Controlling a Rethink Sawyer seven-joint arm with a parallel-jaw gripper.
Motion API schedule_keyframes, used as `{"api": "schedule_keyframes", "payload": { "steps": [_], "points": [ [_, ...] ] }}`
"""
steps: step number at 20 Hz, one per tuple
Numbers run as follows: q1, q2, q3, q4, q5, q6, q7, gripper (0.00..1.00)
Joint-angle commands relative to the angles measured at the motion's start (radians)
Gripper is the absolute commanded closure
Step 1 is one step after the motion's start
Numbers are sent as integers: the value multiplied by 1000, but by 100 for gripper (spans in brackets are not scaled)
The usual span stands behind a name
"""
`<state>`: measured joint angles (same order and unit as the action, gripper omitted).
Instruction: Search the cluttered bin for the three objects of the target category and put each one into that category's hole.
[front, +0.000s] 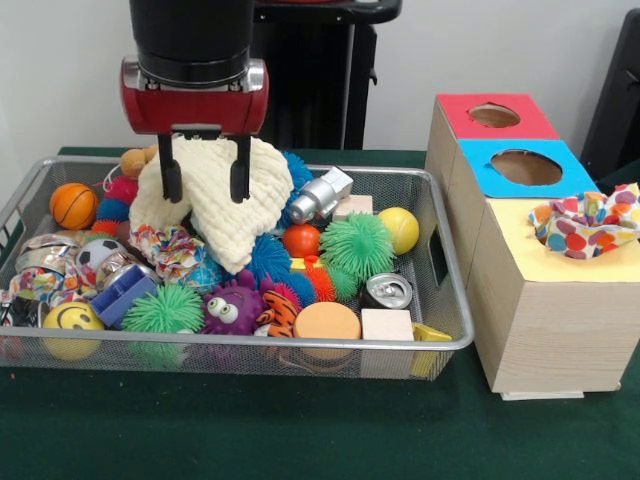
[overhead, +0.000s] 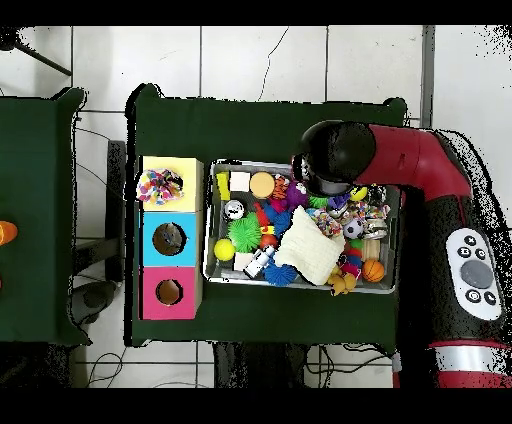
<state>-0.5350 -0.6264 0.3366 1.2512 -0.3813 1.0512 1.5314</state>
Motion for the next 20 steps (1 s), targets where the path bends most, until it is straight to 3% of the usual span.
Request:
{"api": "schedule_keyframes", "payload": {
  "steps": [1,12,20],
  "points": [
    [-23,86,43,-35,-49,47,-167,0],
    [-53,68,26,24,-68,-22,-167,0],
    [-77,130,26,16,-102,-82,-162,0]
  ]
}}
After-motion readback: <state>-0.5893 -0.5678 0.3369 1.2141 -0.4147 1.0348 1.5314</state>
